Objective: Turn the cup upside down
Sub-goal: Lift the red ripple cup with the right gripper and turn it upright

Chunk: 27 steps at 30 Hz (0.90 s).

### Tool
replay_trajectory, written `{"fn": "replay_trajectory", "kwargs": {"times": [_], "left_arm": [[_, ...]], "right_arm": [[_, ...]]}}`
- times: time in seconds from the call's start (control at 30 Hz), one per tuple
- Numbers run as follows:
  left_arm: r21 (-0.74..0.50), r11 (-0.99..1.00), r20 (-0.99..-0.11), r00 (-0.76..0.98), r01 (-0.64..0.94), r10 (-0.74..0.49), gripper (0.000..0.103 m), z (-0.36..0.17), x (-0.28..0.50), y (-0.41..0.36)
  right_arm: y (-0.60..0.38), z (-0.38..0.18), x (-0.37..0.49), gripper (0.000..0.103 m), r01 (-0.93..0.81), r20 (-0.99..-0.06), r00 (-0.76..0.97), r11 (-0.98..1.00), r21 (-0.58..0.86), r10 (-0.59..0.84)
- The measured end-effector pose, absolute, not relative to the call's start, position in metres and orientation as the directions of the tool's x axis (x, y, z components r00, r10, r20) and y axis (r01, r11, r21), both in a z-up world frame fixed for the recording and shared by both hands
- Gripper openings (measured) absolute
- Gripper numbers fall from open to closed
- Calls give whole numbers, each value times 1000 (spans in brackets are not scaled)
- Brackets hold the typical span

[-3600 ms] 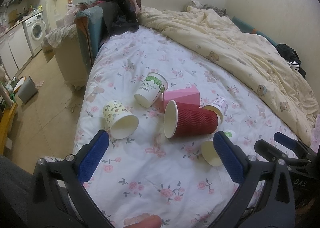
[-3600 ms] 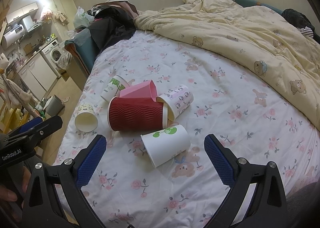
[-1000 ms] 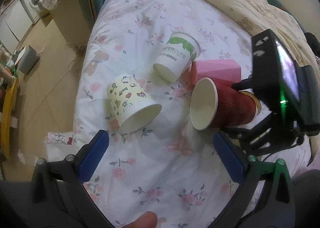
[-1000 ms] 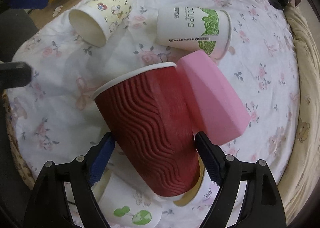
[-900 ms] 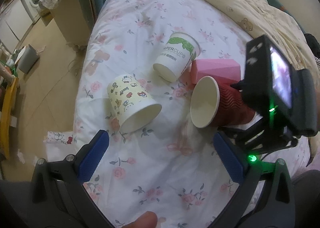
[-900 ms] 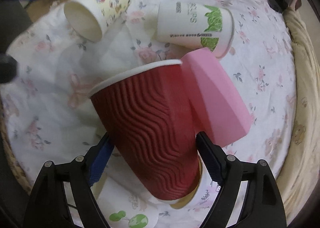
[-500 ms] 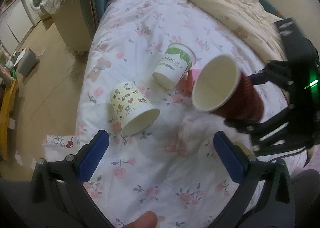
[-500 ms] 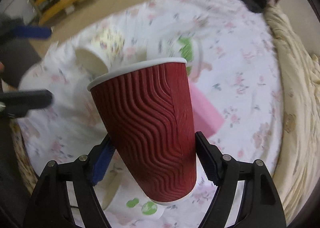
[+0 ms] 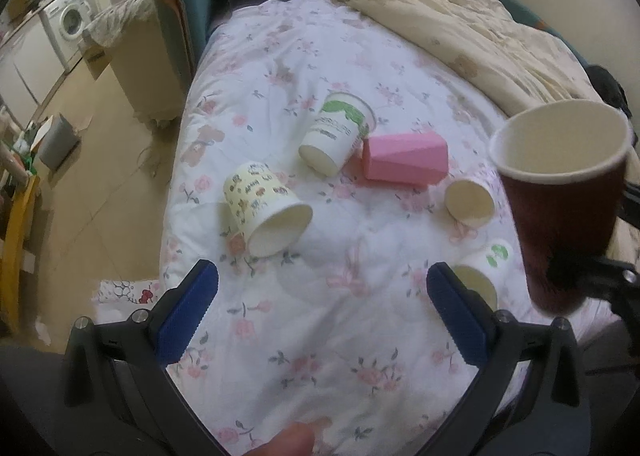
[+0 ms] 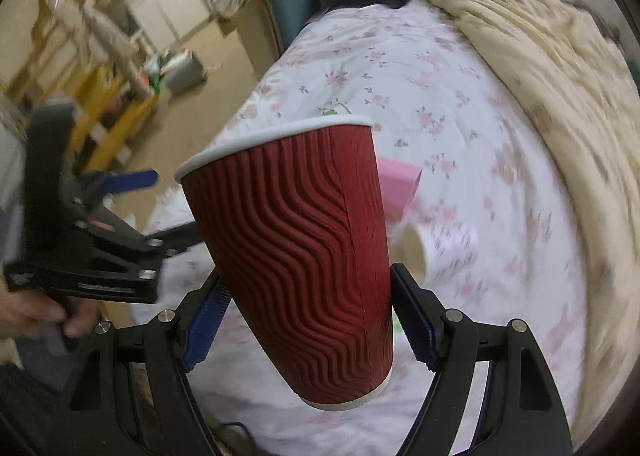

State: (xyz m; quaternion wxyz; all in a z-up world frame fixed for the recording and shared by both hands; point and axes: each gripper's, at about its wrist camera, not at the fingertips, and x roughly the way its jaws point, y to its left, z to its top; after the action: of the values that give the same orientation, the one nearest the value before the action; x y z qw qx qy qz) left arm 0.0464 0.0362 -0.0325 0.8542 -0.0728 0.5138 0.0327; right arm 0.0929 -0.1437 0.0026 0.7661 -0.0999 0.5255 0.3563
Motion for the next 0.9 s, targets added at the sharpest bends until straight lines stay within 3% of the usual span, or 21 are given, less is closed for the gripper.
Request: {"fn": "replay_trajectory", "kwargs": {"times": [0.37,0.73,0.9], "left_arm": [[-18,993,-862,505,-117,43,103,-24,18,32],[-37,984,-879,474,-176,52,103,-39,-6,40],[-49,980,-879,474,-193,49,103,-41,-1,41]], "right_arm": [[-180,-10,34,80,-396,-773,217,778,489,596],[-179,-79,33,81,-181,-752,80,751,635,654],[-174,-135,43,81,43,-732,3,731,681,682]]}}
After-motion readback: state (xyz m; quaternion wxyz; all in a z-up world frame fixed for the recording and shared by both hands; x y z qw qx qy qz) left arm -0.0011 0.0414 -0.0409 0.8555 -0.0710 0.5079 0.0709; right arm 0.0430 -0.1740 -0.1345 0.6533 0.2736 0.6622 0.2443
